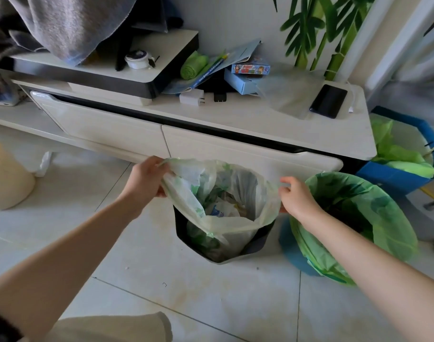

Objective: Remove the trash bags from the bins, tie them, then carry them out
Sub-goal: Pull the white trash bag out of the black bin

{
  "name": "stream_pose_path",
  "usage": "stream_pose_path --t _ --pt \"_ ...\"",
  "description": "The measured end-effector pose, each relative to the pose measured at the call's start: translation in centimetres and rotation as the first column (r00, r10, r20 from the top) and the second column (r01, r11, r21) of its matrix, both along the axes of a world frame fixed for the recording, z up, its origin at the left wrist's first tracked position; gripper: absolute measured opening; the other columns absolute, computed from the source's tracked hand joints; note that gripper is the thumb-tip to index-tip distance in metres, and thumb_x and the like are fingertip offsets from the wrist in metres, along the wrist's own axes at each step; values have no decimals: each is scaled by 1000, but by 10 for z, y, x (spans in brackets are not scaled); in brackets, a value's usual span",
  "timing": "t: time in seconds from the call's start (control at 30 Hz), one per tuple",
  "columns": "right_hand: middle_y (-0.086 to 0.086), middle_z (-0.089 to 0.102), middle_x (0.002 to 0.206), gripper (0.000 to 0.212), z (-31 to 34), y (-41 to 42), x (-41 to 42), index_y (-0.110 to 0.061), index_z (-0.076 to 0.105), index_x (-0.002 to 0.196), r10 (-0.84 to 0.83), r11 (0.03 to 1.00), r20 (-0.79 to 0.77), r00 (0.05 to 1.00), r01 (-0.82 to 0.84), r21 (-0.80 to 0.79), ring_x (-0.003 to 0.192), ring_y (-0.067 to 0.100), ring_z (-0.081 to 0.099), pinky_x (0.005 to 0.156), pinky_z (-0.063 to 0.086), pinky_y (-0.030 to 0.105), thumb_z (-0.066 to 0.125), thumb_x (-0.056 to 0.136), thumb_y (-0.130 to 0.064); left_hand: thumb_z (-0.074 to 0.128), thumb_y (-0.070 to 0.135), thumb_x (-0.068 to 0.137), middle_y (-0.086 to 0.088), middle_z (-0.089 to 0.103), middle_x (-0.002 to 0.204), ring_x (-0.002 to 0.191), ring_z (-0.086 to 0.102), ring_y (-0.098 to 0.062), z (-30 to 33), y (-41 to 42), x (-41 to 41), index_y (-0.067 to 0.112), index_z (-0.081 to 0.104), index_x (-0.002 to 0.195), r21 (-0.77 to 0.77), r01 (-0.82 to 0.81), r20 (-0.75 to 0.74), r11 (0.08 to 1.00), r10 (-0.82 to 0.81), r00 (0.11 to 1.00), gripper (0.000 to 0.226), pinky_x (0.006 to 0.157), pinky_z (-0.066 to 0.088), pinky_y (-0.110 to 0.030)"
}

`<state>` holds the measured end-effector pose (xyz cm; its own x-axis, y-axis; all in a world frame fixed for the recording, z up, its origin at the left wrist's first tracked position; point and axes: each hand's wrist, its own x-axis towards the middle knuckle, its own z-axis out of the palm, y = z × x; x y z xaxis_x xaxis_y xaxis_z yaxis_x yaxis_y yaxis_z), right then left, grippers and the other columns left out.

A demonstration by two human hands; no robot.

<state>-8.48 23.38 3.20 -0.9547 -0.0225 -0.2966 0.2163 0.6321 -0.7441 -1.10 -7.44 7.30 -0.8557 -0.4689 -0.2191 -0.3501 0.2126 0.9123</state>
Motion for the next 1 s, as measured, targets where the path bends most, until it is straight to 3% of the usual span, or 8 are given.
stream_pose_path --t 0.1,0.17,0.27,0.37,0.47,0.67,0.83,1.0 --pt "10 67 110 29 1 22 12 -12 62 119 108 993 -54 993 -106 49 99 30 65 86 55 46 43 97 -15 54 12 88 -11 63 68 46 62 -22 11 -15 7 6 63 78 -82 -19 -98 996 11 995 15 45 50 -25" --pt "7 69 90 25 4 37 21 -12 68 100 136 986 -93 986 -126 106 86 25 65 75 53 37 44 95 -10 52 18 76 -15 58 61 46 64 -24 12 -23 16 0 61 73 -131 -47 -81 990 37 996 20 47 48 -26" --pt "4 68 82 23 9 52 31 -12 67 95 173 963 -54 983 -158 217 81 23 65 63 44 29 44 93 -8 50 29 68 -16 63 62 53 66 -28 9 -30 26 5 67 71 -218 -24 100 976 47 994 30 59 56 -33" --pt "1 66 84 13 9 53 31 -17 63 92 162 961 52 985 -170 218 85 24 65 64 48 29 51 87 -16 59 32 86 -12 71 78 69 68 -28 6 -32 33 14 69 93 -66 139 349 988 -108 931 22 73 59 -41" --pt "2 61 100 24 14 39 26 -20 55 109 106 989 97 990 -115 94 86 20 61 58 52 30 56 85 -24 63 48 85 -9 74 93 83 71 -27 4 -29 40 20 66 102 28 350 480 936 -320 817 32 75 60 -39" --pt "9 63 96 28 18 9 26 -21 43 111 145 947 295 944 -219 235 68 24 69 42 47 24 59 89 -28 59 14 92 -8 75 71 63 70 -20 -6 -18 38 7 63 98 -15 262 460 965 -226 859 10 58 60 -33" --pt "11 63 79 15 29 0 23 -13 59 103 84 996 298 951 -80 -28 55 16 60 47 50 24 48 95 -7 54 7 95 -2 67 58 51 62 -12 7 -10 34 3 64 84 69 145 307 987 -159 939 15 49 50 -24" --pt "12 59 77 16 55 -16 16 -5 63 92 -179 914 202 963 239 -327 57 18 57 54 51 27 48 95 -1 58 9 91 -9 77 76 77 70 -34 28 -3 29 4 72 83 -6 108 121 994 -106 987 17 75 55 -39"
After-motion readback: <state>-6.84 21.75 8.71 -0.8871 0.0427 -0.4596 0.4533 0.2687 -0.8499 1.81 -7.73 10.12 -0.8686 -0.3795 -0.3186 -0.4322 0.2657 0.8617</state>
